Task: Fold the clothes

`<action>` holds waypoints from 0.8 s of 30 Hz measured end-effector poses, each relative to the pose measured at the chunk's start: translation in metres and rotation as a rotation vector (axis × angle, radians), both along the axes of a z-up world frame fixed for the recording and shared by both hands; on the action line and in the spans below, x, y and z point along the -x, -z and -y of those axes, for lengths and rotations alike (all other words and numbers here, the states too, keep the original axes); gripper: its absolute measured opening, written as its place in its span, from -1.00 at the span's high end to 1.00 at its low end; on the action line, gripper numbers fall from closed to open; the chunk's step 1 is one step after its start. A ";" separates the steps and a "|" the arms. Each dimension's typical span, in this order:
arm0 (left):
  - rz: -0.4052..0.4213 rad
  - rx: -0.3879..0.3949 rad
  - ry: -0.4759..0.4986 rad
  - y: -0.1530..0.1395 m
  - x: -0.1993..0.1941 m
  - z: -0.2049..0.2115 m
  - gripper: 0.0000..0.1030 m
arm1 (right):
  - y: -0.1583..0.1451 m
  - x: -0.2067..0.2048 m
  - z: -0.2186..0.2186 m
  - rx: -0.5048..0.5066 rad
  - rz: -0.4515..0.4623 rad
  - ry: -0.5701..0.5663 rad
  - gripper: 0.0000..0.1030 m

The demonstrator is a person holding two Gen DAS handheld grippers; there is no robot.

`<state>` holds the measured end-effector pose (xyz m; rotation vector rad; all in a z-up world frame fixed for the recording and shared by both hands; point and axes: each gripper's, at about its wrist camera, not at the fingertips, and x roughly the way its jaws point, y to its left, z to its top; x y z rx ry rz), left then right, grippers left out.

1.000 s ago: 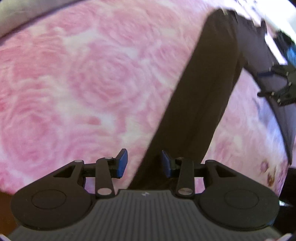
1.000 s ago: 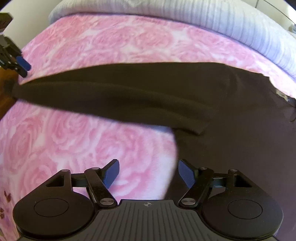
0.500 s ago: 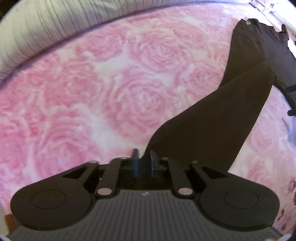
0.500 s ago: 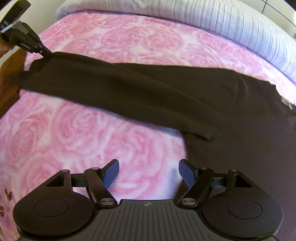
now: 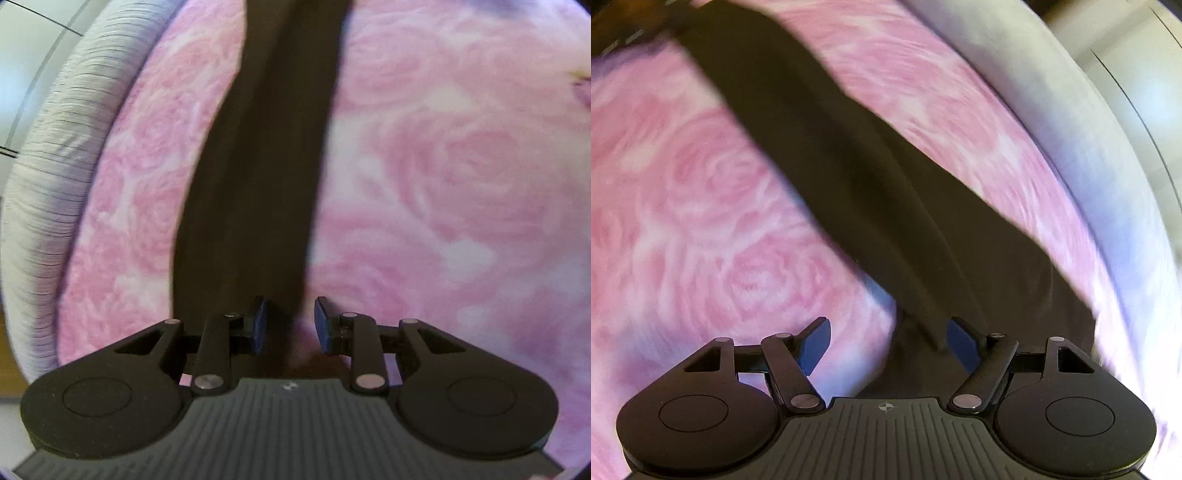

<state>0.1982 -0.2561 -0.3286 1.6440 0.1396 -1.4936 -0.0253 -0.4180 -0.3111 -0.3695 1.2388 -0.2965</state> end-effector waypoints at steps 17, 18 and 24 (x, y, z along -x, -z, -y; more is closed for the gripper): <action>0.007 -0.161 -0.021 -0.007 0.036 -0.051 0.79 | 0.006 0.019 -0.020 -0.107 -0.089 -0.222 0.90; 0.010 -0.170 -0.038 -0.002 0.035 -0.052 0.80 | 0.009 0.020 -0.020 -0.121 -0.101 -0.209 0.90; -0.055 -0.141 -0.170 -0.017 0.022 -0.044 0.74 | -0.006 0.031 -0.010 -0.185 -0.033 -0.037 -0.12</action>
